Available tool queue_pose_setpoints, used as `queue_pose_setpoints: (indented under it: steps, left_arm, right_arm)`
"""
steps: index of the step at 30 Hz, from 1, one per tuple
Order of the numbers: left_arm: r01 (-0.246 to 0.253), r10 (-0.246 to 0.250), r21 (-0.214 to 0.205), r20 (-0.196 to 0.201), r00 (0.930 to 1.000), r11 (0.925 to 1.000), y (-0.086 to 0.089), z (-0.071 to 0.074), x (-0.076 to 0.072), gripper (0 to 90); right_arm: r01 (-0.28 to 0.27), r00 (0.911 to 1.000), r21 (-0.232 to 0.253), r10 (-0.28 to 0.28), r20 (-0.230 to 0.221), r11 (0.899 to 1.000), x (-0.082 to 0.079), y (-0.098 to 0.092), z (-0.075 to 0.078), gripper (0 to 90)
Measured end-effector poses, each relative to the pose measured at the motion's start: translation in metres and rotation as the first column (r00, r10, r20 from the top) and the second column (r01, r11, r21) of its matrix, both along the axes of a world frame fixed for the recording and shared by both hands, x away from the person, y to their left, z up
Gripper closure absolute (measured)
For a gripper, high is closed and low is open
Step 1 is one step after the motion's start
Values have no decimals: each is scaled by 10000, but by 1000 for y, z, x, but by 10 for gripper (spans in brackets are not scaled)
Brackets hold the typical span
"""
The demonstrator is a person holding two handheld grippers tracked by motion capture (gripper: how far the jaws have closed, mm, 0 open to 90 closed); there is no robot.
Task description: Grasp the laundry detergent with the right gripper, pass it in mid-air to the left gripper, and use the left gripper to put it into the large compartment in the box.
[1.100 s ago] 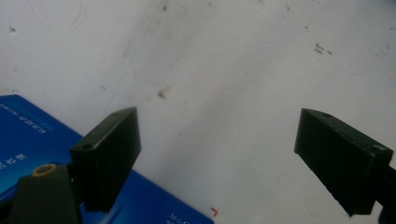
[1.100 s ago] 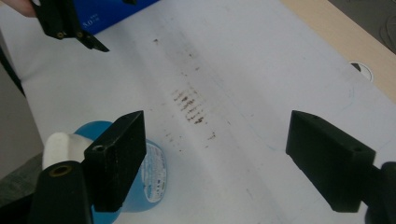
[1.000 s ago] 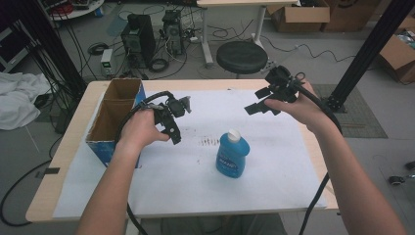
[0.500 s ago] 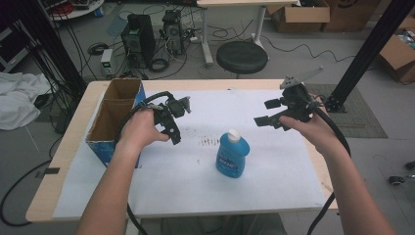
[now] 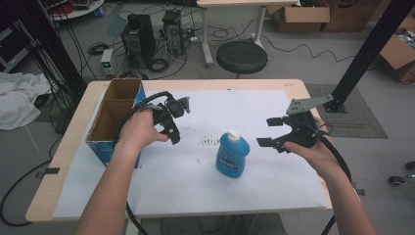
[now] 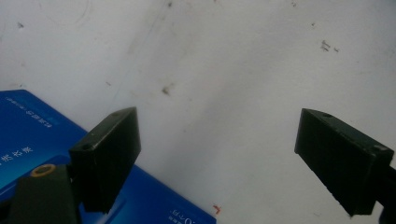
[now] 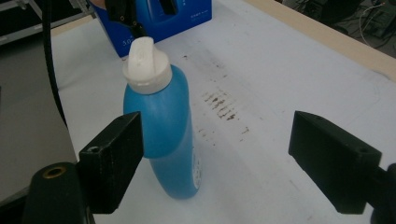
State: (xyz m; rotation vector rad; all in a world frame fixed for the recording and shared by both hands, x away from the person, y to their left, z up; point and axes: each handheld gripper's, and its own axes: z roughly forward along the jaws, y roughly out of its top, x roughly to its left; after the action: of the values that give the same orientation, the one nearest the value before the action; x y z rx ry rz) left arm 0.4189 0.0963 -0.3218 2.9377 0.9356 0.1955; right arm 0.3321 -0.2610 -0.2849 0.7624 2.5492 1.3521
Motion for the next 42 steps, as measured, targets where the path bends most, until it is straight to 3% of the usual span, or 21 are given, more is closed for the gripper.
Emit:
queue_pose_setpoints:
  steps: [20,42]
  left_arm:
    - [-39,39,10,56,10000,10000,0,0,-1,146]
    - [85,-86,55,113,9999,9999,-2,0,-3,146]
  right_arm:
    - [3,10000,458,0,-64,9989,-18,11,-53,160]
    - [-48,9998,356,41,195,9994,-18,47,-77,175]
